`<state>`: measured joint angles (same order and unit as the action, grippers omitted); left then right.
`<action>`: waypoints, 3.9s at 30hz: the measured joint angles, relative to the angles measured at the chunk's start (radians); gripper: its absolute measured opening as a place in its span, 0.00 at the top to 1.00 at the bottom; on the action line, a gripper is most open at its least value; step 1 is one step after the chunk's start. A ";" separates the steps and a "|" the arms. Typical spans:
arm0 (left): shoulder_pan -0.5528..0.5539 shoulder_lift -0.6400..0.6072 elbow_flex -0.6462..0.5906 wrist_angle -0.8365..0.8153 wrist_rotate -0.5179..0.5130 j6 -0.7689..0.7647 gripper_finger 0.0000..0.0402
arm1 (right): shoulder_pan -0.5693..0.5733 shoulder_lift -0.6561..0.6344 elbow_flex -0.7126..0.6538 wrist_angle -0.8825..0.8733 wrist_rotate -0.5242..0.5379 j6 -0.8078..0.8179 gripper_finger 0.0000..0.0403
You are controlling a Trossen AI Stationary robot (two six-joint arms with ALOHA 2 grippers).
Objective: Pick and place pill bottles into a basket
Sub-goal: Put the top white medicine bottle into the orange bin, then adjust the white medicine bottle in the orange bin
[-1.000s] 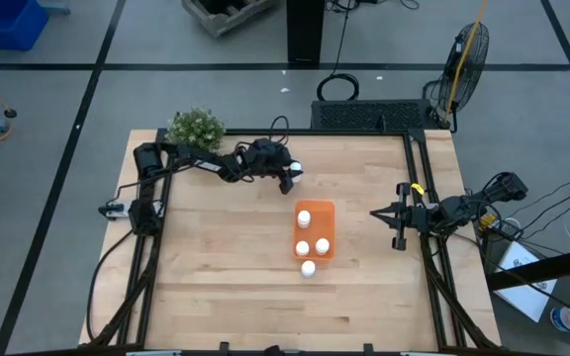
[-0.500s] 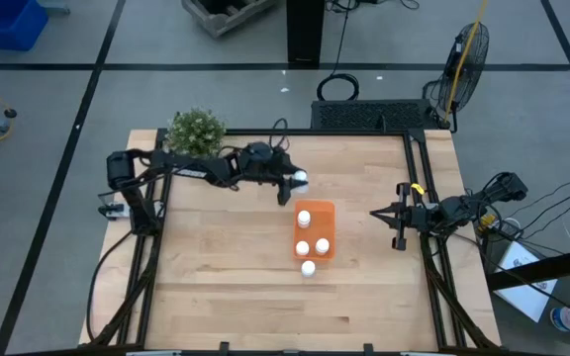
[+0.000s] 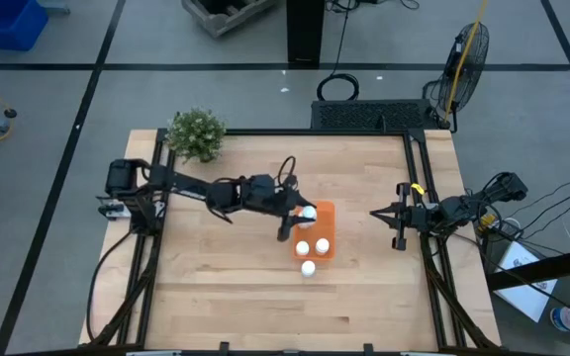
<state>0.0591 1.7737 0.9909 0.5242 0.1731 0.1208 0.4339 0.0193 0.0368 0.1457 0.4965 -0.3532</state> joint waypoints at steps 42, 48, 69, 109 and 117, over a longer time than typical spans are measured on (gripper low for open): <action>0.085 0.325 0.117 0.058 0.002 -0.094 0.46 | 0.000 0.008 0.000 0.000 0.000 0.000 0.99; 0.077 0.324 0.114 0.073 0.001 -0.124 0.24 | 0.000 0.008 0.000 0.001 0.000 0.000 0.99; 0.008 0.323 0.113 0.127 0.001 -0.130 0.39 | 0.000 0.008 0.000 0.000 0.000 0.000 0.99; 0.151 -0.963 -0.531 -0.289 -0.060 -0.031 0.99 | 0.000 0.009 0.000 0.033 -0.014 0.021 0.99; 0.197 -0.990 -0.634 -0.164 0.047 -0.041 0.91 | 0.000 0.008 0.000 0.390 -0.233 0.233 0.99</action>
<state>0.2565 0.7841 0.3573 0.3601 0.2202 0.0803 0.4338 0.0269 0.0364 0.5360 0.2637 -0.1200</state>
